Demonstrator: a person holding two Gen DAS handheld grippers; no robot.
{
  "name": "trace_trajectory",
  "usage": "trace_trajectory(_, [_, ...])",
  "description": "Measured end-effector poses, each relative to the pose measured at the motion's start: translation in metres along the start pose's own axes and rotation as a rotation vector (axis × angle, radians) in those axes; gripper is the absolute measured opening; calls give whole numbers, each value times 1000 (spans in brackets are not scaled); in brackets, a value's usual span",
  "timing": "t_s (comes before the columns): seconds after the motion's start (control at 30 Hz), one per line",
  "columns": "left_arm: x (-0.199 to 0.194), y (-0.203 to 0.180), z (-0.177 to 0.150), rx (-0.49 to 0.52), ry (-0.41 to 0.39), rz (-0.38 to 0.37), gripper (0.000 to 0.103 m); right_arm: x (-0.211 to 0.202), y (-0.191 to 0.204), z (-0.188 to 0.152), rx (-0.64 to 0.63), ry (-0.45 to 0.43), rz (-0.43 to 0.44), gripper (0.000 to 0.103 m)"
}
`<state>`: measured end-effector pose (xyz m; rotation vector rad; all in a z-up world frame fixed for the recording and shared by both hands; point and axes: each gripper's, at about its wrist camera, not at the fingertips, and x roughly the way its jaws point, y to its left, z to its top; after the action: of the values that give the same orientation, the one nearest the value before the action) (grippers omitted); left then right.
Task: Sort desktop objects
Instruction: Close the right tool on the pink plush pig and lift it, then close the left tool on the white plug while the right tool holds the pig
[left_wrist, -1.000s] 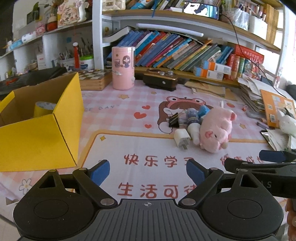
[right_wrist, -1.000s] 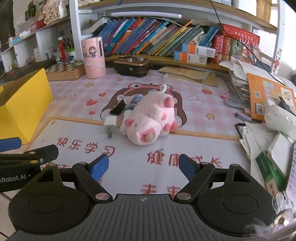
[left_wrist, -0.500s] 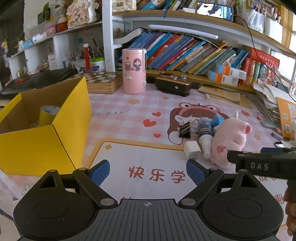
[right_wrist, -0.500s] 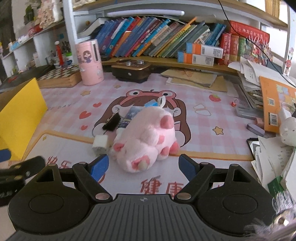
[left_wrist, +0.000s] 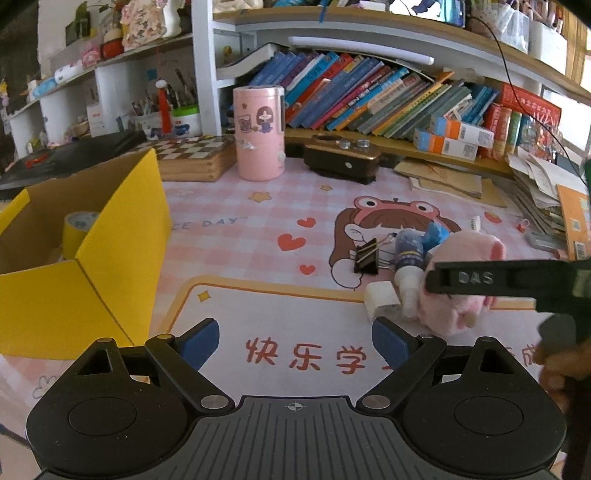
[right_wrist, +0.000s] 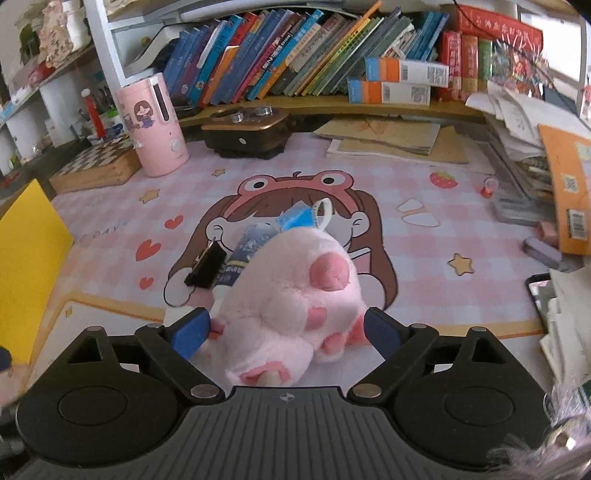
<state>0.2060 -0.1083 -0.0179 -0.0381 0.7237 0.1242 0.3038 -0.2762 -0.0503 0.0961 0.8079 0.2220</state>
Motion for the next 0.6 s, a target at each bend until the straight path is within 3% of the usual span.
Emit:
trace_trajectory(0.33, [8,-8,1,16,21,-35,92,21,-3,8,31,19,-14,92])
trace_trajectory(0.37, [9,-9,2,16,23,-38,92,21,-4,8,29,20,-14,90])
trace_trajectory(0.4, [10,-9,2,15,25,-41,92,21,-4,8,26,19,-17,80])
trace_trajectory(0.5, [16,-13,4,18,31,-56,92,16,-10,9,15,10,-3,65])
trace_trajectory(0.6, [23,-19,7,29,34,-79,91,3,-20,11,37,-6,34,61])
